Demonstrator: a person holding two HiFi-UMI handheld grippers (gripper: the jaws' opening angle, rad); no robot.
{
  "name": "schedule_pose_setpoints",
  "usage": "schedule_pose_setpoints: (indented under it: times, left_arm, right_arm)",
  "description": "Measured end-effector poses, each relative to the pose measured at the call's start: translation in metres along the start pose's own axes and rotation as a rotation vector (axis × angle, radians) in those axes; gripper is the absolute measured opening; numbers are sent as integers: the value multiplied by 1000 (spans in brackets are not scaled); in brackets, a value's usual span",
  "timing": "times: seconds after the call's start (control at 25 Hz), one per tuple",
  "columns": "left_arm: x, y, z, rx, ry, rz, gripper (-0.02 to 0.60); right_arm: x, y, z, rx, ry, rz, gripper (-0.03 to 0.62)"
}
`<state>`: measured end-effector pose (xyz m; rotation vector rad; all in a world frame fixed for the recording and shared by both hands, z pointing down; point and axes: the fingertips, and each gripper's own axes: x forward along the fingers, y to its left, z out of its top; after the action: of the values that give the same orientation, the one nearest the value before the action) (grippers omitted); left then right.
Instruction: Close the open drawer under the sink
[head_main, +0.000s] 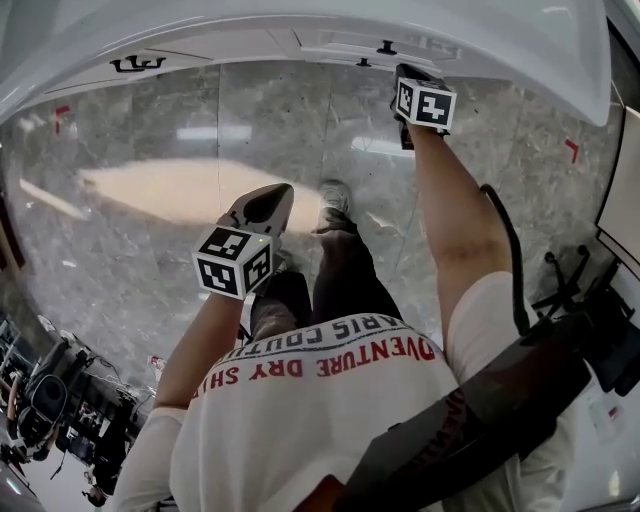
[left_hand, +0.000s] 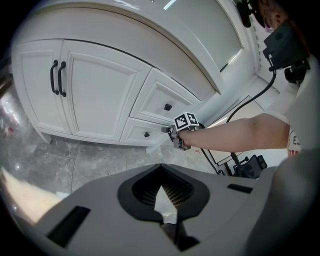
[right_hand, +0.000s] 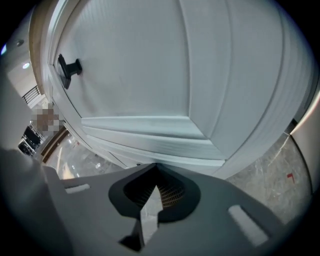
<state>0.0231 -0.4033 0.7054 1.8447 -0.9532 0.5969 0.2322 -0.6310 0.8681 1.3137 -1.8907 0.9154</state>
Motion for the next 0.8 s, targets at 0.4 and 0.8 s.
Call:
schedule_pose_setpoints:
  times: [0.4,0.8]
  left_arm:
    - [-20,-35,22,64,-73,-64,2]
    - [-183,-111,22,298,-201,-197,2]
  right_arm:
    - [-137,106,10,-8,-146,354,0]
    - [-406,269,-21,-91,-280,503,0]
